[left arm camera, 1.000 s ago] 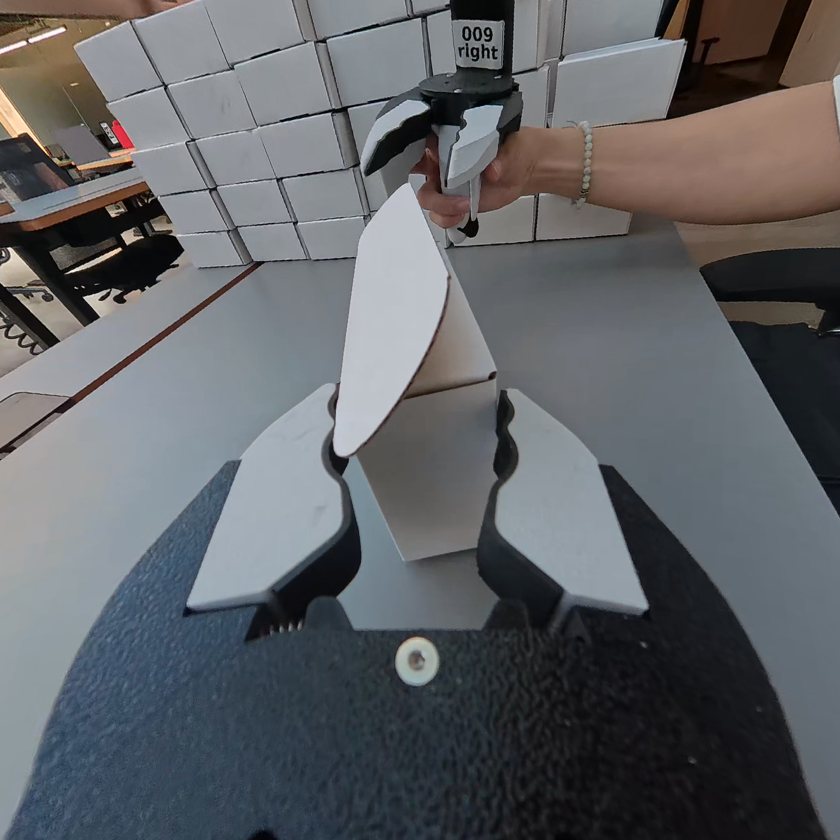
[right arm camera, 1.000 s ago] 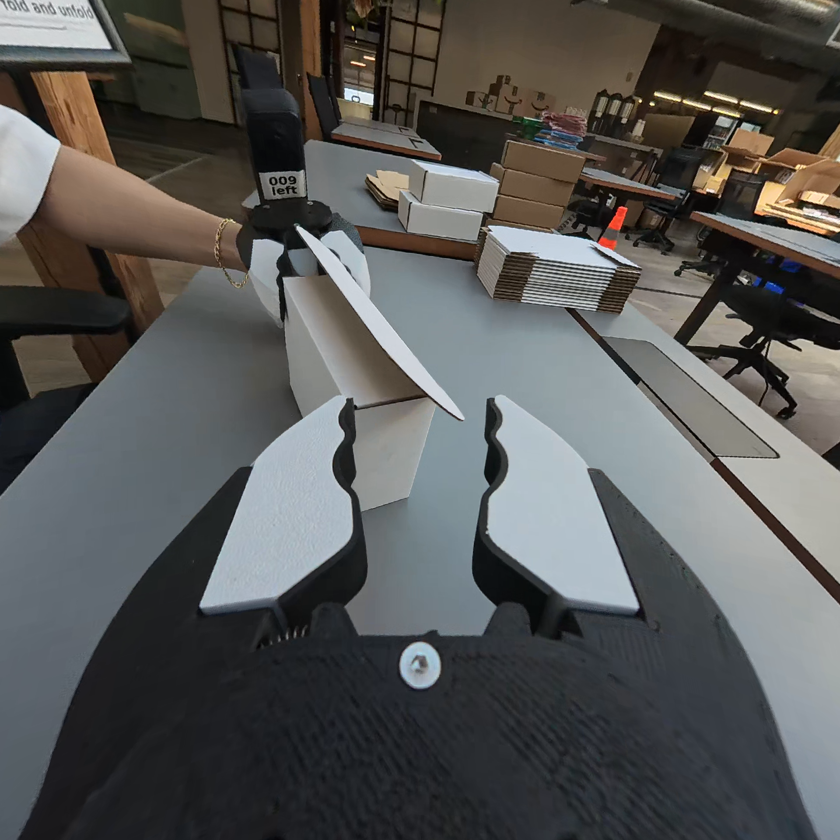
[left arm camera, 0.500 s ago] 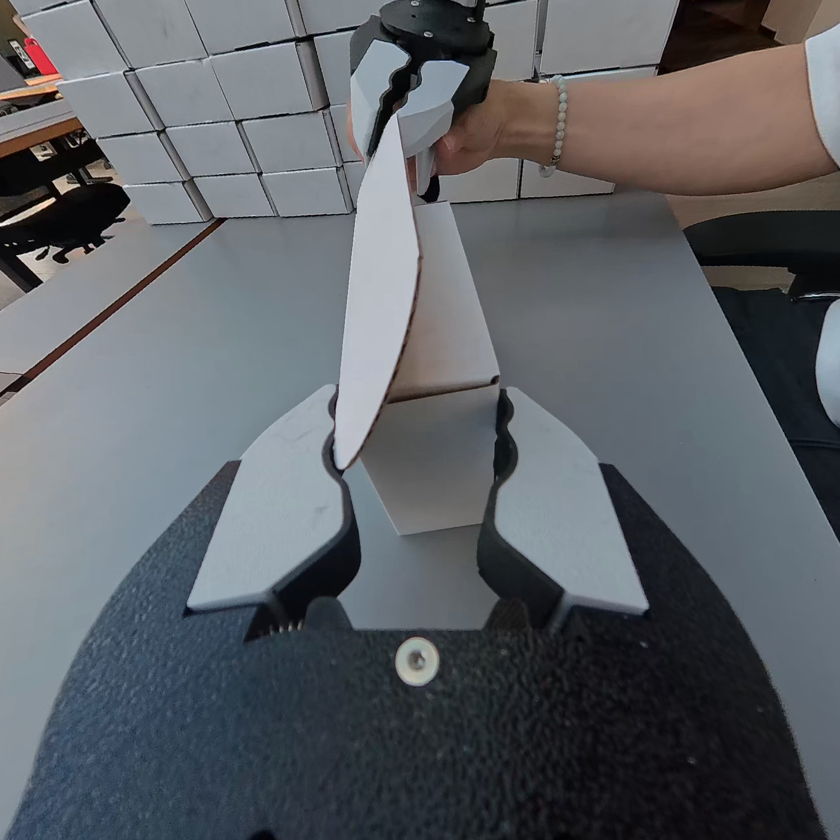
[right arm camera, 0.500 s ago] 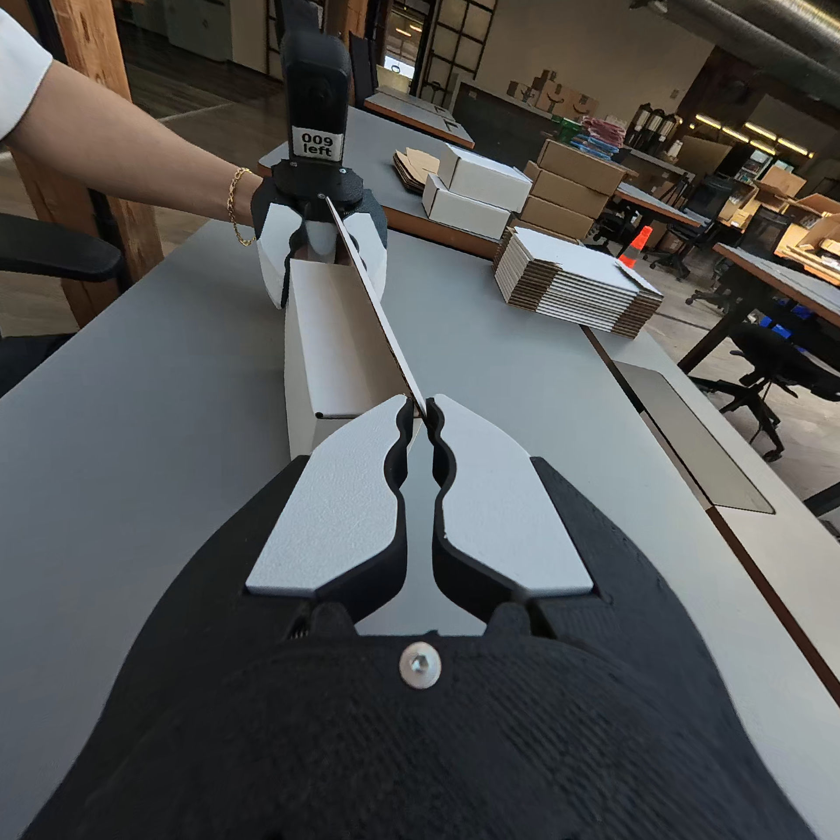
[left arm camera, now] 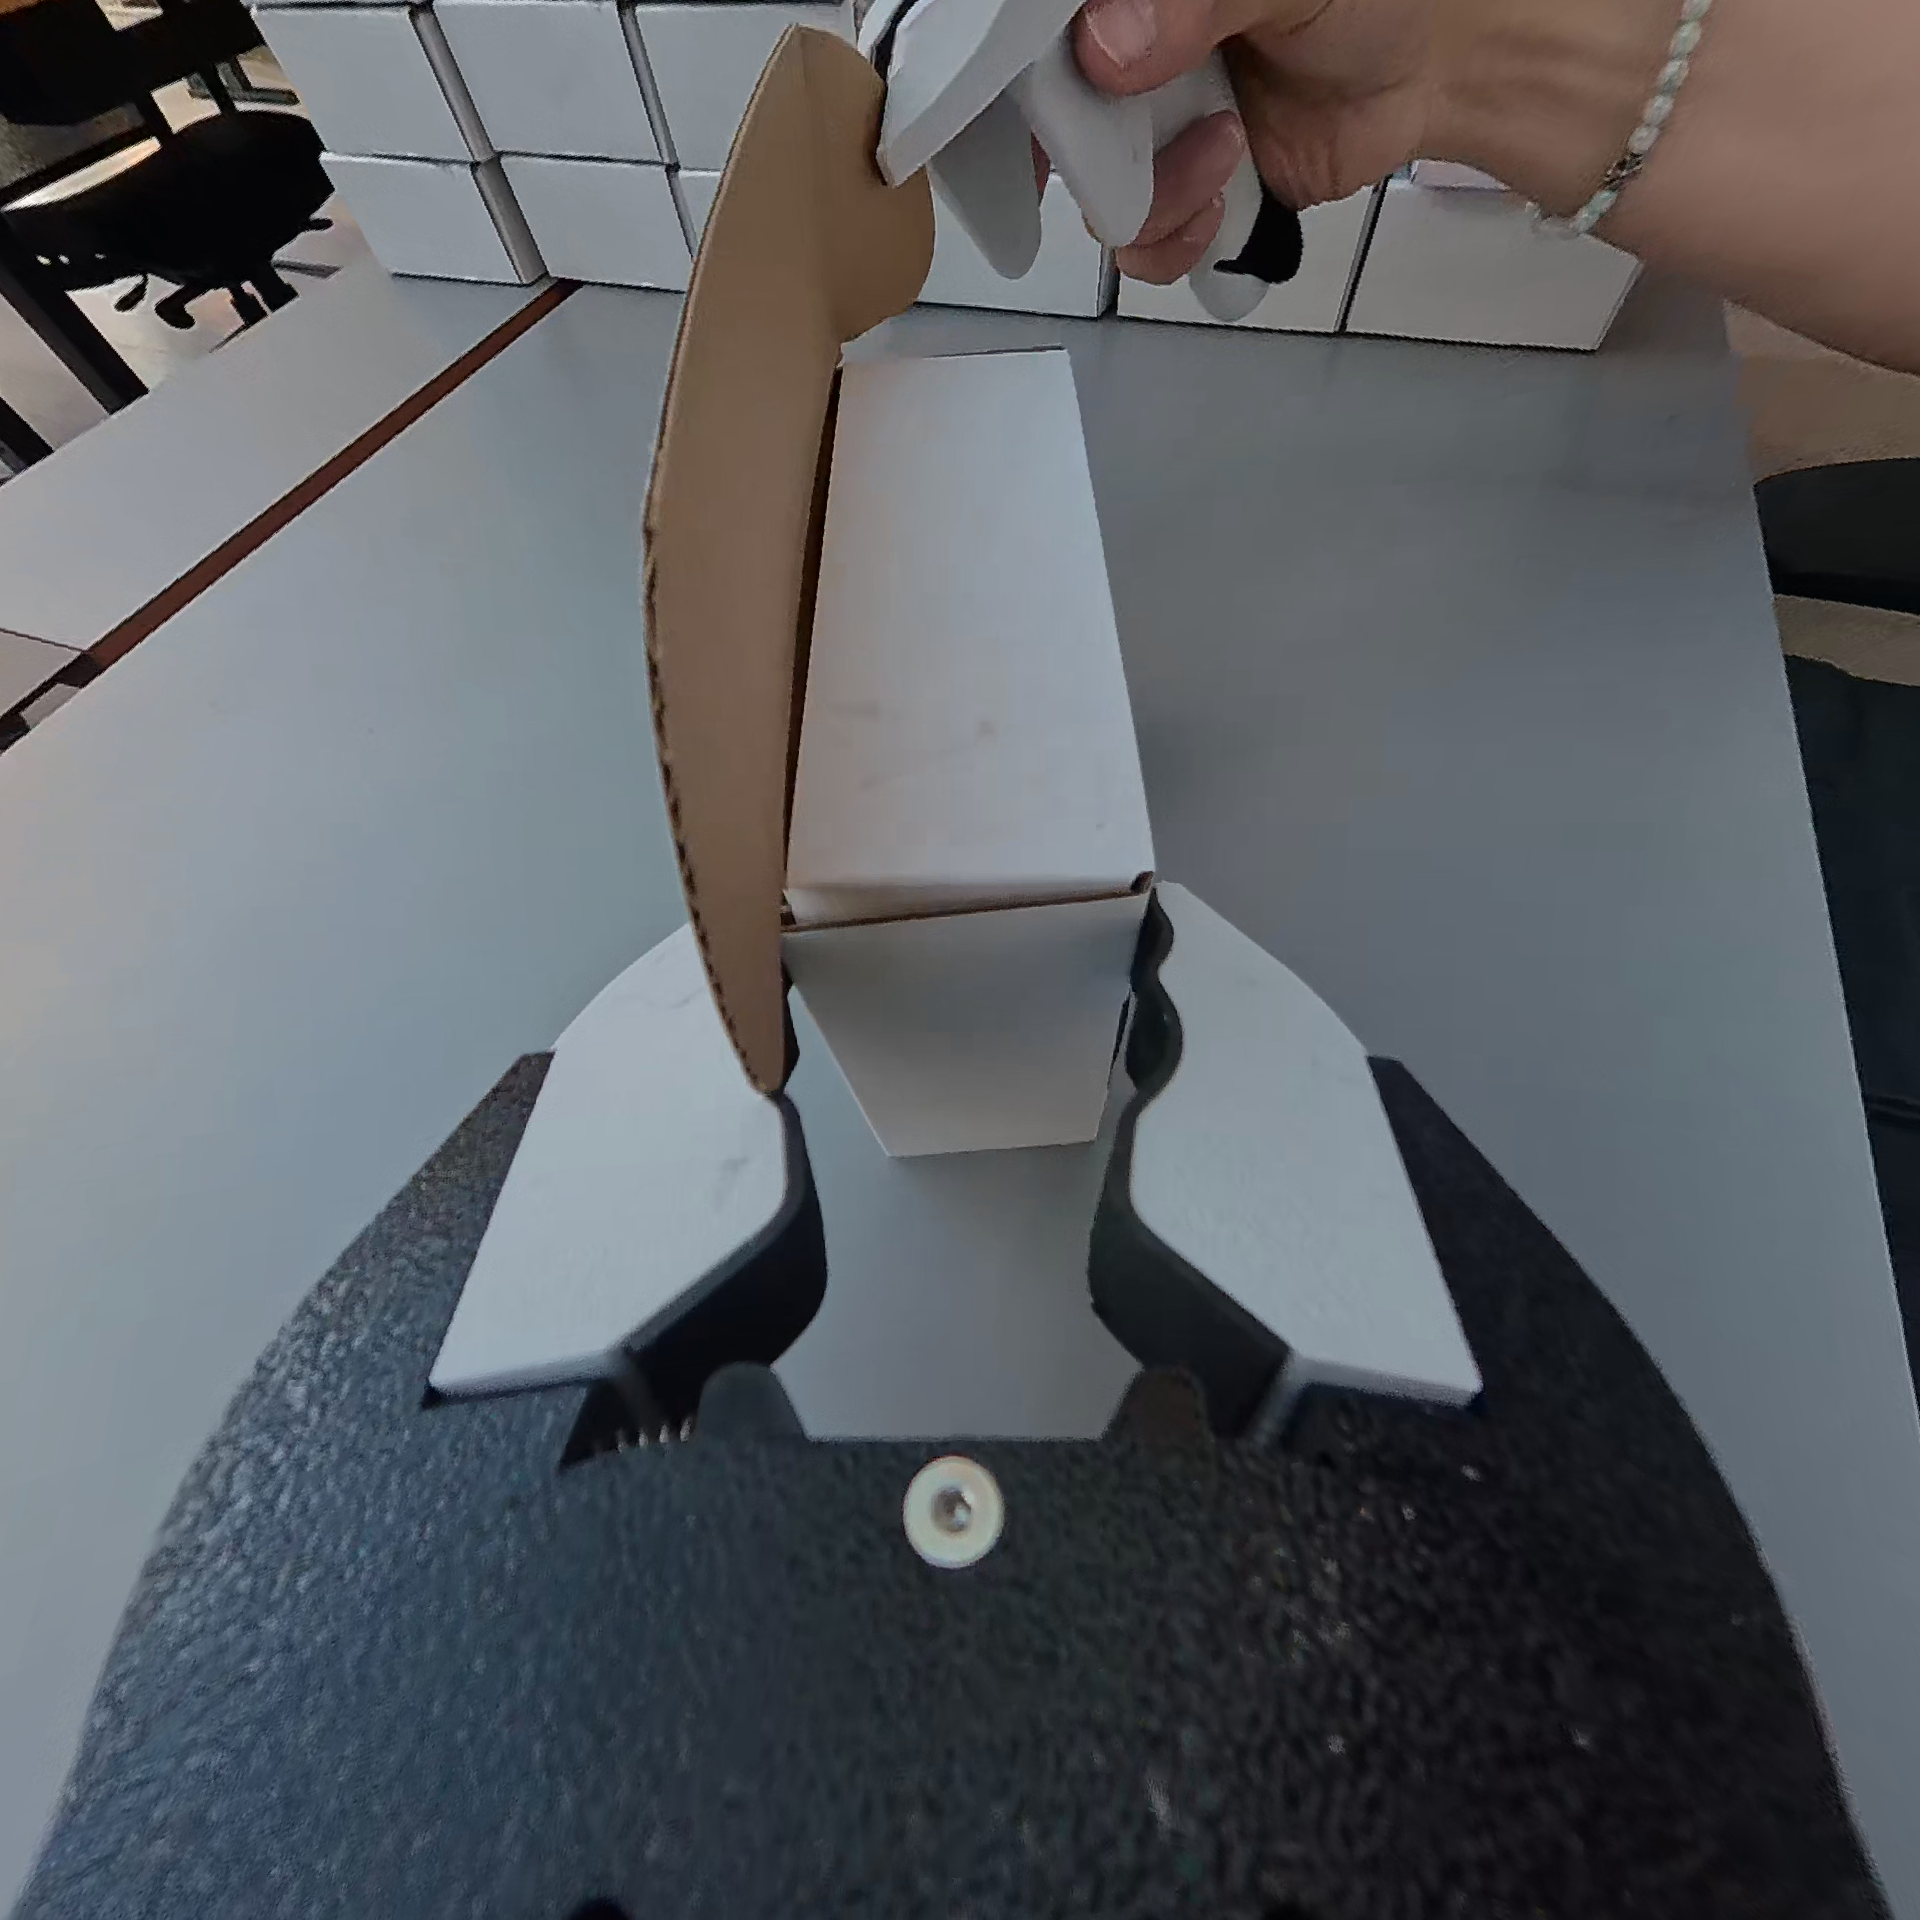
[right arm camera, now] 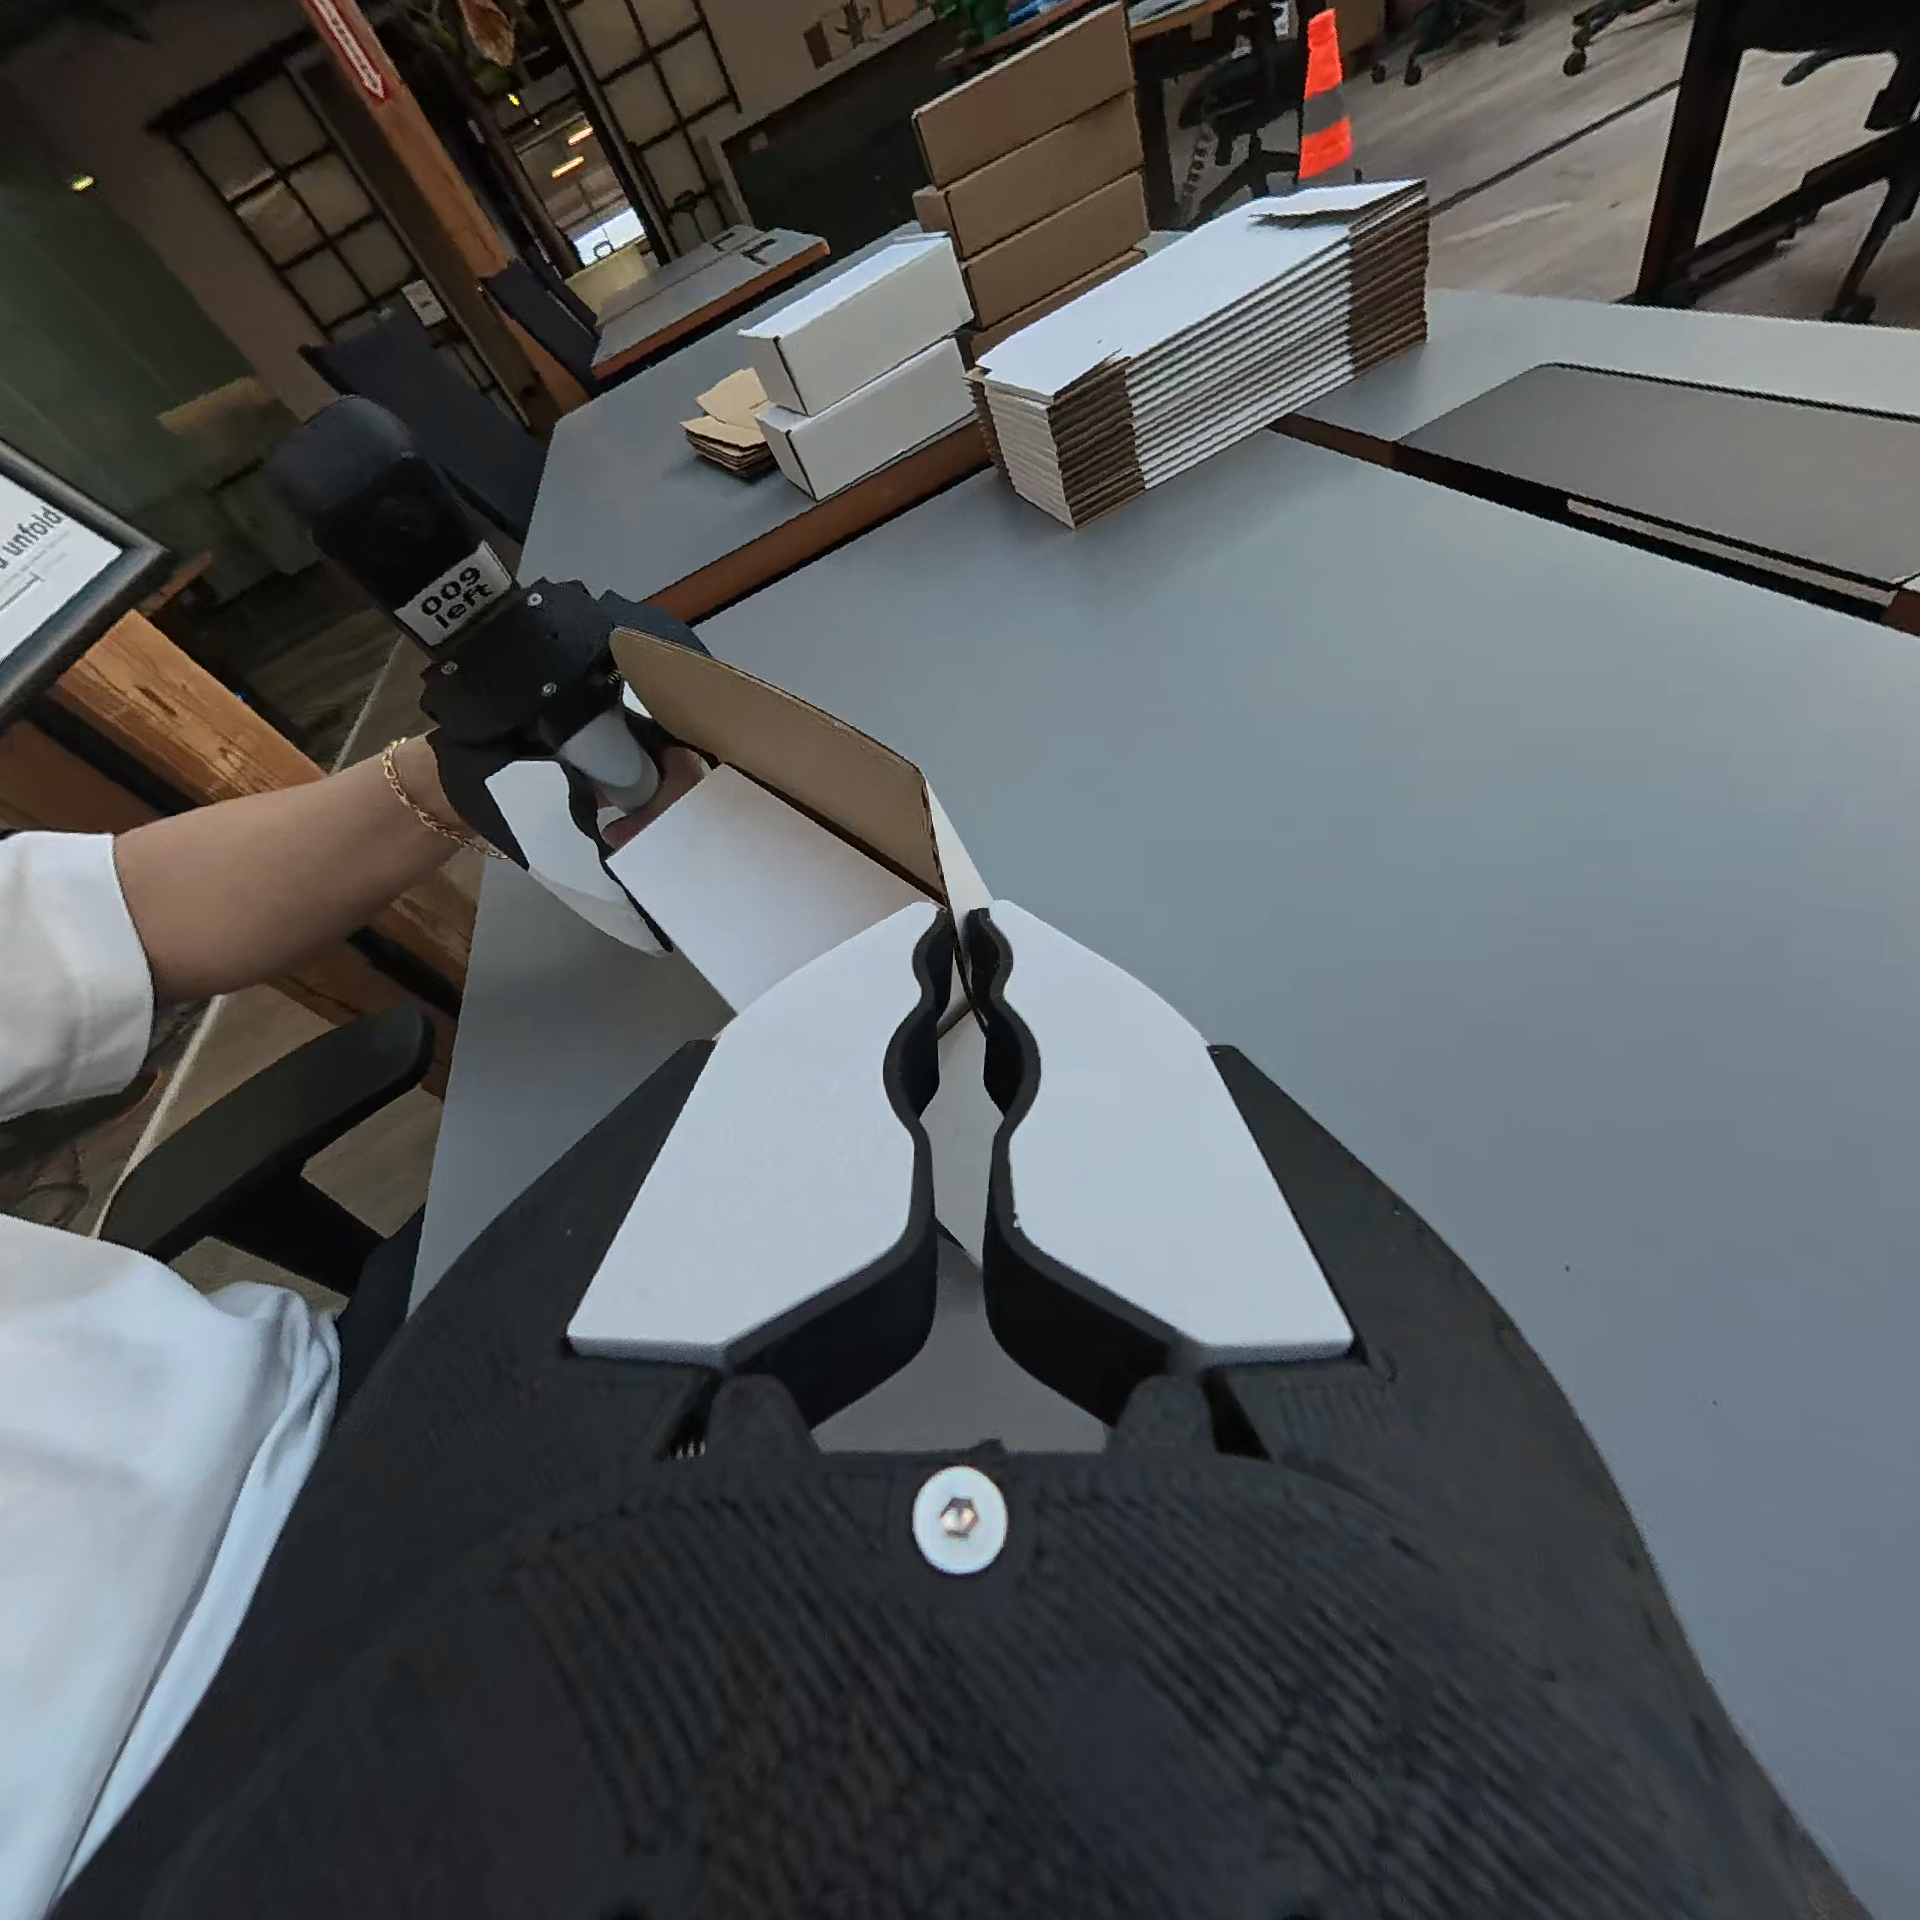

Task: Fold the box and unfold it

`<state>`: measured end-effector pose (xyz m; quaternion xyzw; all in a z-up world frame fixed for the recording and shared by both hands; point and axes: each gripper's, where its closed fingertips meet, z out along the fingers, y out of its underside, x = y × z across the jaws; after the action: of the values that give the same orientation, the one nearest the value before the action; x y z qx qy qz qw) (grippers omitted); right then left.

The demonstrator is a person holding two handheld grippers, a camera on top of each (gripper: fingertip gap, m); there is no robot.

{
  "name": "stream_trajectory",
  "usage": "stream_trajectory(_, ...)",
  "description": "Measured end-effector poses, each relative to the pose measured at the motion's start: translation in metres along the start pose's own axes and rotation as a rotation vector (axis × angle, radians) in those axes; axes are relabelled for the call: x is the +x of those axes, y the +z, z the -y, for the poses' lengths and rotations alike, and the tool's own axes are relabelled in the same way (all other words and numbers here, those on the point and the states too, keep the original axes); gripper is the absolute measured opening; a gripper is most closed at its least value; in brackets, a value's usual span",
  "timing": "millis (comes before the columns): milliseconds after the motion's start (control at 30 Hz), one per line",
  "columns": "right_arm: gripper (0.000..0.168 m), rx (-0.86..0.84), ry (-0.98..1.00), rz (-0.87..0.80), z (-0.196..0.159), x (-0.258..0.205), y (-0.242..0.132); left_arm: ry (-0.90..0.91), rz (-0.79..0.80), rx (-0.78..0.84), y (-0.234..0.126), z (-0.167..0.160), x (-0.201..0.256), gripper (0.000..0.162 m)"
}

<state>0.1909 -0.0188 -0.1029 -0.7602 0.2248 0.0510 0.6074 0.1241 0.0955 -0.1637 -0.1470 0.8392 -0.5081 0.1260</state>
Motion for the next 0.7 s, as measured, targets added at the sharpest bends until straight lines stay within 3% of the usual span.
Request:
stream_trajectory(267, 0.005, 0.086, 0.122, -0.056, 0.0018, 0.0032, 0.0042, -0.038, 0.045, -0.039, 0.0051, 0.0008, -0.0026, 0.062)
stream_trajectory(700, 0.007, 0.184, 0.129, -0.12, -0.0023, 0.0021, 0.0088, -0.054, 0.058, -0.027, 0.0066, 0.0017, -0.0037, 0.062)
